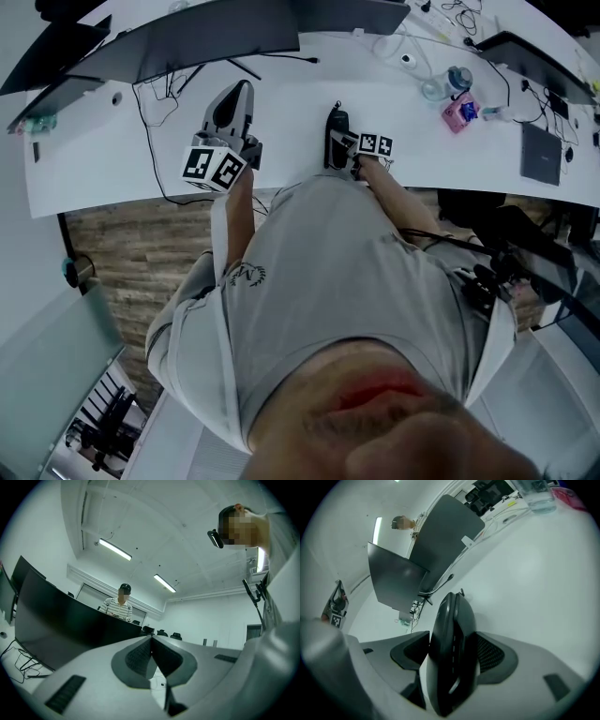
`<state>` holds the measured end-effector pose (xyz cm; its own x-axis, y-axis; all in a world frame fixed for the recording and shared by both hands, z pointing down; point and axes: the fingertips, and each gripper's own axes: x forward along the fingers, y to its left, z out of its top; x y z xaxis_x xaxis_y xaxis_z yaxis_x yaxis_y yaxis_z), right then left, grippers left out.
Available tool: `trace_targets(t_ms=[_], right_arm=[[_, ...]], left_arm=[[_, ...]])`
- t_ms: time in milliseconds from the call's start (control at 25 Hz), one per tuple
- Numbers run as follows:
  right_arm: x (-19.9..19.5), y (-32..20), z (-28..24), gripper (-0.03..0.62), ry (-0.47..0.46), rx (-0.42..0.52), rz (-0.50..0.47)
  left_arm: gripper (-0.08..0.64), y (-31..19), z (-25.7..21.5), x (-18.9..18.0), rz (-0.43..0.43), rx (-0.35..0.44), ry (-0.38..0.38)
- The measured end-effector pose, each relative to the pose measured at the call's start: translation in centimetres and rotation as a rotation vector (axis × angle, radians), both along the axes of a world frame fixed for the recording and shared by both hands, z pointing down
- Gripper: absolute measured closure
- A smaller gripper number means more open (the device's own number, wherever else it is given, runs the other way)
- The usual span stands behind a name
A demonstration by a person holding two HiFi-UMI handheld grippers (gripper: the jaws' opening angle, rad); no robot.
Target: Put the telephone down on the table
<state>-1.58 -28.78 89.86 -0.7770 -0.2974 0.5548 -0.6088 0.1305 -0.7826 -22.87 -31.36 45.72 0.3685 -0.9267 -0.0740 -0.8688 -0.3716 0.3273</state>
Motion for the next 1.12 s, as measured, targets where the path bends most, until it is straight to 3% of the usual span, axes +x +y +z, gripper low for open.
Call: trace_targets(t_ms=[120, 480, 680, 1120], right_arm=[[-0.1, 0.1, 0.2, 0.276, -0.002, 0.011, 0.005], [-0.7, 0.4, 0.5, 0.275, 0.048, 0.038, -0.106], [0.0, 0.0, 0.2, 0.273, 0.166, 0.131, -0.171], [3.7, -5.4, -3.8, 0.273, 0.100, 0.191, 0.055]], left_arm=[[0.551, 0.1, 0.2, -0.2, -0.006, -0.006, -0.002], [0.551, -0.2, 0.2, 1.0, 0.016, 0.001, 0.003], [0.551, -0.1, 0.2, 1.3, 0.012, -0.004, 0.001], [0.551, -0.6, 0.3, 3.4, 0.037, -0.007, -0.002]])
